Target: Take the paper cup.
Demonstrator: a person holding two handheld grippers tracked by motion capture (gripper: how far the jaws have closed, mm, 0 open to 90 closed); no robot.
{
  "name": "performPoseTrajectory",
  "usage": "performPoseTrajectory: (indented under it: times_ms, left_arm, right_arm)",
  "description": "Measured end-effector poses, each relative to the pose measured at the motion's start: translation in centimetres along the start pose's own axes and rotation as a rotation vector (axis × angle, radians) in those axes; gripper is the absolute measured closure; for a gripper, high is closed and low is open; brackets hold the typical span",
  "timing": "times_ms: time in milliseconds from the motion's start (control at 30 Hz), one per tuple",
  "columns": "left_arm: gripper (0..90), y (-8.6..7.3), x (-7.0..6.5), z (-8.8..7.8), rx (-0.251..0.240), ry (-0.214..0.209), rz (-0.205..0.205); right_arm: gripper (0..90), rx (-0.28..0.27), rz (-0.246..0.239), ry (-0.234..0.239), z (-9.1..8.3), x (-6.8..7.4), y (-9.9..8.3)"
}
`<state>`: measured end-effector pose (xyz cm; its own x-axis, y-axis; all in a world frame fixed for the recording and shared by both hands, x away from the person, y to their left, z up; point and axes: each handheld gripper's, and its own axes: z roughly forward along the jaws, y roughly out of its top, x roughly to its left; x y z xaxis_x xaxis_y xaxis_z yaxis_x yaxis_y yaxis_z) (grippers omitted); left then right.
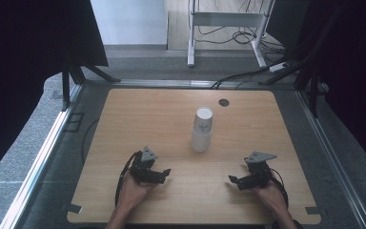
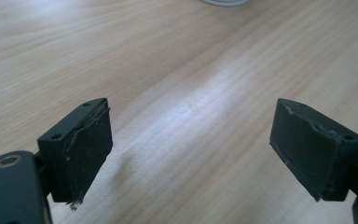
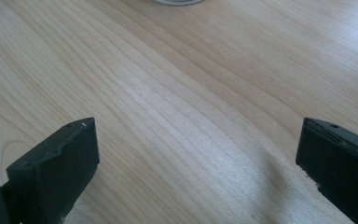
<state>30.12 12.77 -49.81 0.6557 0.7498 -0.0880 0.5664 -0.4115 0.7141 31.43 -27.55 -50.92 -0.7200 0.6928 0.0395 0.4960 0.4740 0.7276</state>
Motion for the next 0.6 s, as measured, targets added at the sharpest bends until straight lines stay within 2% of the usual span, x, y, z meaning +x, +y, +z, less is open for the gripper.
performPoseTrajectory:
  times_ms: [200, 400, 600]
  left_arm:
    - [12.7, -0.04, -0.11, 0.11, 0.001, 0.017, 0.018]
    - [12.8, -0.15, -0.31, 0.36, 0.026, 0.047, 0.047]
    - [12.7, -0.12, -0.42, 0.57, 0.038, 0.039, 0.048]
  right_arm:
    - [0.0, 0.006, -0.018, 0.004, 0.11, 0.15, 0.08]
    - [0.0, 0.009, -0.033, 0.008, 0.25, 0.13, 0.05]
    - [0.0, -0.002, -0.026, 0.024, 0.27, 0.03, 0.1]
